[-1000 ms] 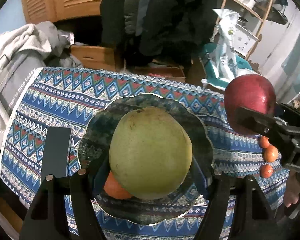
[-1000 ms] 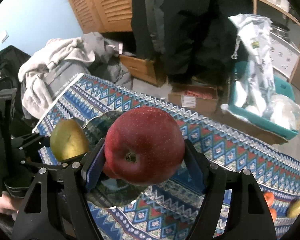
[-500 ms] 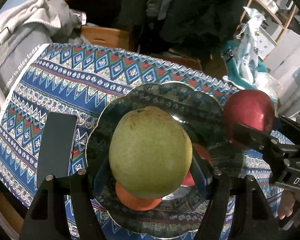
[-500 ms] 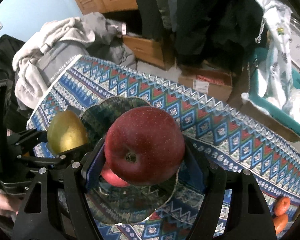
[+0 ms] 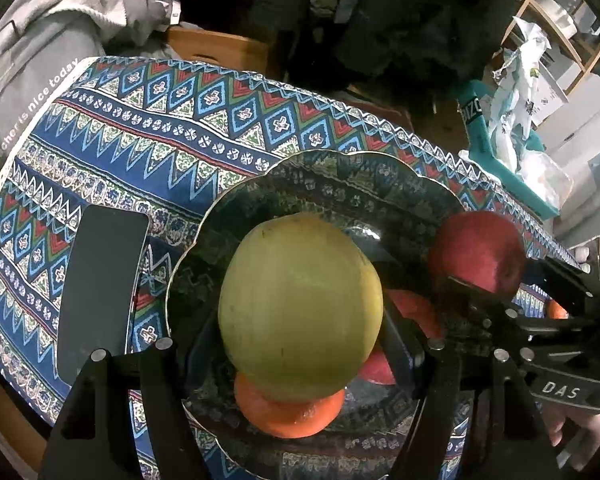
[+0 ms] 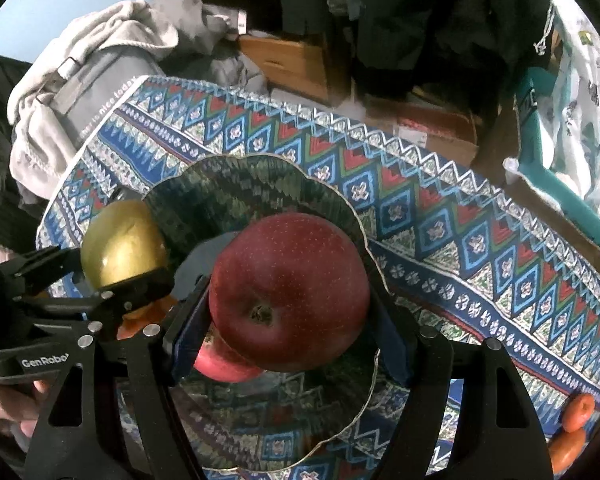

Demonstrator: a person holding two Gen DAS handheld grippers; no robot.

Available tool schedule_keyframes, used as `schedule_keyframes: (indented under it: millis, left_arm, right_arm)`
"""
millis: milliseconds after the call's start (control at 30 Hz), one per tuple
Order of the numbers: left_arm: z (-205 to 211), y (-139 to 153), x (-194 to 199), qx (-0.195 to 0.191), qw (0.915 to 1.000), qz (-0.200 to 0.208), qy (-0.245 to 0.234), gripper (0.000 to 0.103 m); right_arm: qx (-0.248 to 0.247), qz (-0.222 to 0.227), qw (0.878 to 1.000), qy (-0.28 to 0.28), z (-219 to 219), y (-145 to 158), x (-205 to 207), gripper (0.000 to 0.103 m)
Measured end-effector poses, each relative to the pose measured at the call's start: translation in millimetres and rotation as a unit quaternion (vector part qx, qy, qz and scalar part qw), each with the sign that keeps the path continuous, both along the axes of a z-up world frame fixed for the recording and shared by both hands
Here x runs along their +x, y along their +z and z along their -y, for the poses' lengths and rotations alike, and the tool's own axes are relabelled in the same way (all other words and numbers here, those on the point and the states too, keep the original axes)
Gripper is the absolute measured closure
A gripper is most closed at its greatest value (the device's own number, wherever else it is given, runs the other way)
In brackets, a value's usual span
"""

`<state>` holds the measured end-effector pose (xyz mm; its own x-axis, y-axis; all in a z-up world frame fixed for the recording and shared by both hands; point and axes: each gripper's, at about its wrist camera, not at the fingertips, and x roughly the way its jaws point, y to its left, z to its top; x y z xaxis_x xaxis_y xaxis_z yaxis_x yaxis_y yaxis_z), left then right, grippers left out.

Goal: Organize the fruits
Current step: 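Open both tools to release the pear and red apple onto the plate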

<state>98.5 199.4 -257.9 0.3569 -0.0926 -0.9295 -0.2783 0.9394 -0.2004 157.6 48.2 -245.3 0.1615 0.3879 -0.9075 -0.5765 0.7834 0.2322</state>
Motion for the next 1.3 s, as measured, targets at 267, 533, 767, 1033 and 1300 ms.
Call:
schedule_keyframes:
  millis: [267, 533, 767, 1033, 1300]
  left_arm:
    - [2.0, 0.3, -0.7, 0.007, 0.9999, -0.007, -0.004, 0.029]
    - [14.0, 39.4, -7.7, 0.038, 0.9978, 0.047, -0.028, 0.031]
    - [24.5, 53.9, -18.4, 0.057, 0.9956, 0.062, -0.042, 0.031]
    - [40.8, 71.9, -27.1, 0.068, 0.993, 0.078, -0.055, 0.031]
    - [74.1, 87.5, -31.0, 0.073, 0.9887, 0.093, -0.091, 0.03]
  right_arm:
    - [-0.008, -0.003, 1.0, -0.003, 2.3, -2.9, -0.4, 0.027]
    - [0.032, 0.025, 0.999, -0.007, 8.2, 25.8, -2.0, 0.027]
    - [0.032, 0.058, 0.998, -0.015, 16.2, 53.8, -9.7, 0.027]
    - [0.014, 0.109, 0.994, -0.031, 35.5, 83.6, -27.7, 0.027]
    - [0.0, 0.138, 0.988, -0.068, 72.7, 100.7, -47.5, 0.027]
